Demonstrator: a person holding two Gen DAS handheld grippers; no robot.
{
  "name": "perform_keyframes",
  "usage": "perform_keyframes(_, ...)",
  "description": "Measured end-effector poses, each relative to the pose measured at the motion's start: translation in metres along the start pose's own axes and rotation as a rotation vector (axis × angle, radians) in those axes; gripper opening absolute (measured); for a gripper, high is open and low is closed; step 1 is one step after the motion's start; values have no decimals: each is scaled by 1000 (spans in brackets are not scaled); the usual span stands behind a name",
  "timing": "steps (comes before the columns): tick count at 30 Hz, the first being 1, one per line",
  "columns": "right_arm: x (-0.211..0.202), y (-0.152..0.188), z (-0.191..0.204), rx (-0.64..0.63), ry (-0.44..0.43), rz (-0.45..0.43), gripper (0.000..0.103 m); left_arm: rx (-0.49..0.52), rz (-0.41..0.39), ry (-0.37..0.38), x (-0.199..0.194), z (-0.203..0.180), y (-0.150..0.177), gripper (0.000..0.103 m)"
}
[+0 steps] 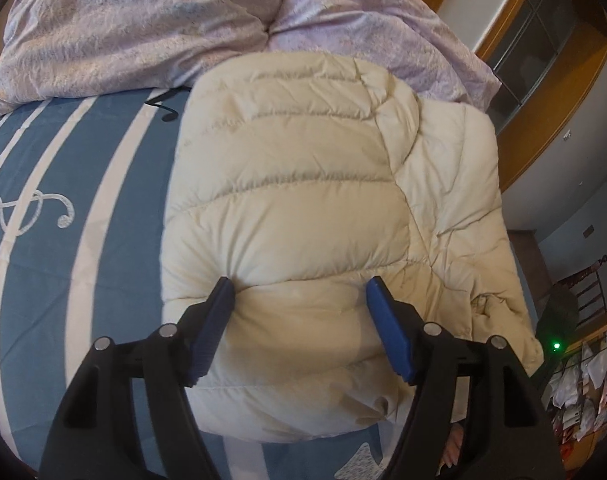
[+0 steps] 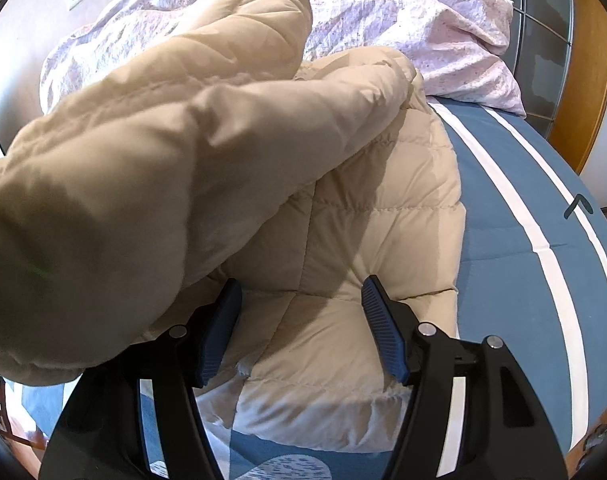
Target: Fold large clothes
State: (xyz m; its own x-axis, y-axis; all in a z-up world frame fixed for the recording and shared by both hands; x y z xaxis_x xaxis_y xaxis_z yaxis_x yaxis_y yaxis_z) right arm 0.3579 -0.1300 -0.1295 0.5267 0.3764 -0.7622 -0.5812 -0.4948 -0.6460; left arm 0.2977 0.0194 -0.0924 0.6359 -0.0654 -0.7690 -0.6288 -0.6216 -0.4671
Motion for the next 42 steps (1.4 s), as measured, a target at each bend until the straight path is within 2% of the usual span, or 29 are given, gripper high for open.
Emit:
perform_keyframes(16,4,-4,-13,8,26,-7,64,16,25,-2,33,-18,13,74)
perform_keyframes(42,2,-1,-80,138,125,8,64,74,22,-24,47,-23,12,78)
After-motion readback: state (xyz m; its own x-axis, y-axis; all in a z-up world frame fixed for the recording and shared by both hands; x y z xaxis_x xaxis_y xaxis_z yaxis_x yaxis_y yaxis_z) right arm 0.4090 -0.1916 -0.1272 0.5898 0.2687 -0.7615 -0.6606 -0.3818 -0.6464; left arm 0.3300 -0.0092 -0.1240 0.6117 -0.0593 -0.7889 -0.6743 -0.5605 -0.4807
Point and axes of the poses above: each gripper's, at about its wrist camera, not at the fingertips, and x roughly the way its jaws point, z to its left, y to its underside, the point moved 6 cm from there along x, roughly the way its jaws point, and after that the axes turned 13 degrees about -x, right-handed, at the moved point
